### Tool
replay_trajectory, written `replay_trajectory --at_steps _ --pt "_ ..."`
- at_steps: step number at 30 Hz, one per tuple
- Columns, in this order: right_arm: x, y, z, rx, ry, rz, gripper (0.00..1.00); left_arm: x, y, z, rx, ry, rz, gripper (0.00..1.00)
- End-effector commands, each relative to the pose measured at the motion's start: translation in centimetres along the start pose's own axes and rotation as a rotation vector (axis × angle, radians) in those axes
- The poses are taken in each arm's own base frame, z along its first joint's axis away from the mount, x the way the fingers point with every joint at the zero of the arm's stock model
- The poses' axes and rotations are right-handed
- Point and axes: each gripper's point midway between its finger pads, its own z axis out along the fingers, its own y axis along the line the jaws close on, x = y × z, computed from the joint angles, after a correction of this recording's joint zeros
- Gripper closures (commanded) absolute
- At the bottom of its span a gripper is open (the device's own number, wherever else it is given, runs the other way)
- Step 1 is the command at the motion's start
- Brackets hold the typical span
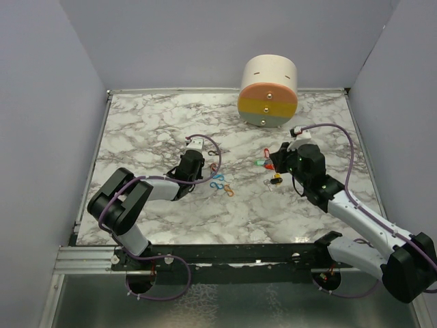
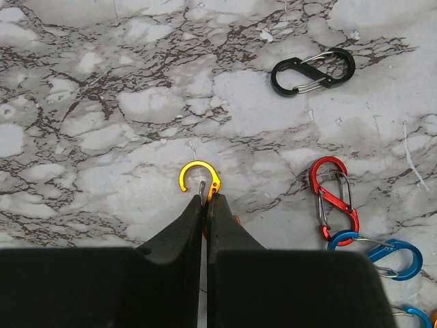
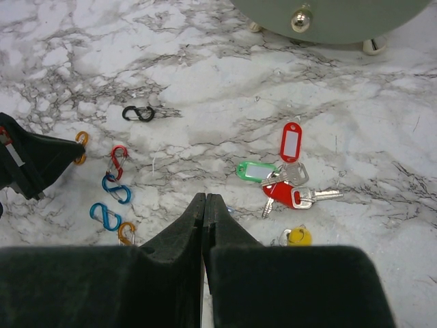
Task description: Put the keys on the keyring
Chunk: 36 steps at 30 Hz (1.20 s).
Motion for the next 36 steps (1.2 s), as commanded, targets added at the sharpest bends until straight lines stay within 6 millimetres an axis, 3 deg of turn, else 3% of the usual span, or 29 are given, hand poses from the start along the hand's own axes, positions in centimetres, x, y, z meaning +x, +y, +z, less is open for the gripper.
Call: replay_trajectory --at_steps 1,6,11,23,28,36 --pt "0.5 0.4 -0.4 -0.024 0.007 -0.007 0.99 0.3 -0.3 0.0 0.007 0.015 0.011 1.0" --pt "0.9 0.7 -0.2 -0.041 0.02 -0.014 0.99 -0.3 -0.6 -0.2 0.023 0.004 0.004 1.0" --pt "1.4 1.4 0.0 -0.091 0.028 -0.03 0.99 -2.9 -1.9 -1.8 0.074 -0.055 -0.039 1.0" --pt "3.1 3.6 0.5 -0.188 0.05 -0.091 0.99 -7.4 -8.6 -5.9 0.179 -0.106 -0.051 1.0" --pt "4.0 5.2 0.7 -0.241 0.05 -0.139 0.99 -7.9 -10.8 -6.9 0.237 -0.11 -0.09 1.0" --pt "5.2 7.1 1.1 -0.289 0.049 -0.176 0.99 -8.0 -12.2 -8.0 0.282 -0.111 -0.112 1.0"
